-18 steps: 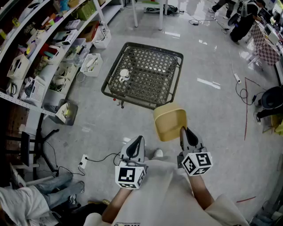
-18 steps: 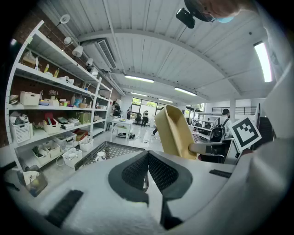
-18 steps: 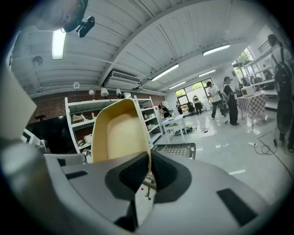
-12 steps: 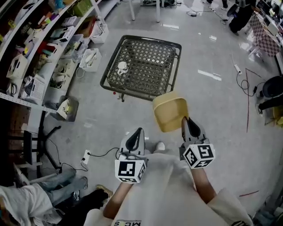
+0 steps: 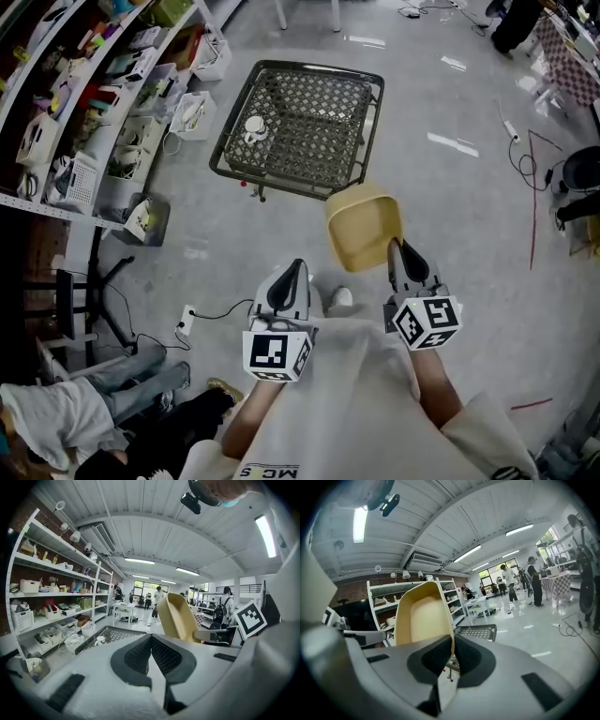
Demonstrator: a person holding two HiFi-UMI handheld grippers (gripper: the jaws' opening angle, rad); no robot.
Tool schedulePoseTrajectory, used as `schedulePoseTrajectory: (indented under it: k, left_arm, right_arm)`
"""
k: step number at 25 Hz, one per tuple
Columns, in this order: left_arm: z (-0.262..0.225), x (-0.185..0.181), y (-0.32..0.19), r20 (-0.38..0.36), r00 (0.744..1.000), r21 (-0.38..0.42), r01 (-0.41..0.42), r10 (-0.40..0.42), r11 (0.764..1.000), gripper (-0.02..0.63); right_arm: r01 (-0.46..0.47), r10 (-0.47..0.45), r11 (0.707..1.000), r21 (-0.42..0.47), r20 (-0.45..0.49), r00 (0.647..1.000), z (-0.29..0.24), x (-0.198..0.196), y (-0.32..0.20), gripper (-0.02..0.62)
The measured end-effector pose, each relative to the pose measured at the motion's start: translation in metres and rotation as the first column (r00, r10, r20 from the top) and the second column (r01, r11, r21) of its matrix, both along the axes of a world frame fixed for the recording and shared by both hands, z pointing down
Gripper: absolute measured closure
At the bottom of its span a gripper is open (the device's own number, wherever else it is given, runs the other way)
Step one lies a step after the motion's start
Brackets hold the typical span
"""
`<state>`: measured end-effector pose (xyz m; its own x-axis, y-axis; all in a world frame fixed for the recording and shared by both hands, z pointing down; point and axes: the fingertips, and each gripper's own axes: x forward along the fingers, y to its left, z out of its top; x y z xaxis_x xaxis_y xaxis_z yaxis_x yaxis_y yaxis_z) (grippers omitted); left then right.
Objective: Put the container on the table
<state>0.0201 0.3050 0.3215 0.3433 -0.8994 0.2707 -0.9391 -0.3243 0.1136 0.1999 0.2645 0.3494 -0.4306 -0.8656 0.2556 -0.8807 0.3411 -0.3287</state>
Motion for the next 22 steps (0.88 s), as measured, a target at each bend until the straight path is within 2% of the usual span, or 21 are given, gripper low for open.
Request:
schedulePoseTrajectory:
  k: [10, 17, 22]
  left_arm:
    - [0.012, -0.001, -0.025, -0.003, 1.000, -0.044, -0.006, 0.006, 0.999, 0.581]
    - [0.018, -0.008, -0.098, -0.045, 0.999, -0.043, -0.020, 0.018, 0.999, 0.581]
    - [0.015, -0.028, -0.156, -0.058, 0.997, -0.028, -0.051, 0.050, 0.998, 0.581]
  right_arm:
    - [-0.012, 0.012, 0.999, -0.037, -0.002, 1.000, 0.010, 0.002, -0.023, 0.563]
    - [-0.036, 0.035, 0.999, -0.035, -0.034, 0.999, 0.009, -0.003, -0.087, 0.563]
    - [-0.069, 0.067, 0.997, -0.045, -0.041, 0.997, 0.007, -0.019, -0.142, 0.563]
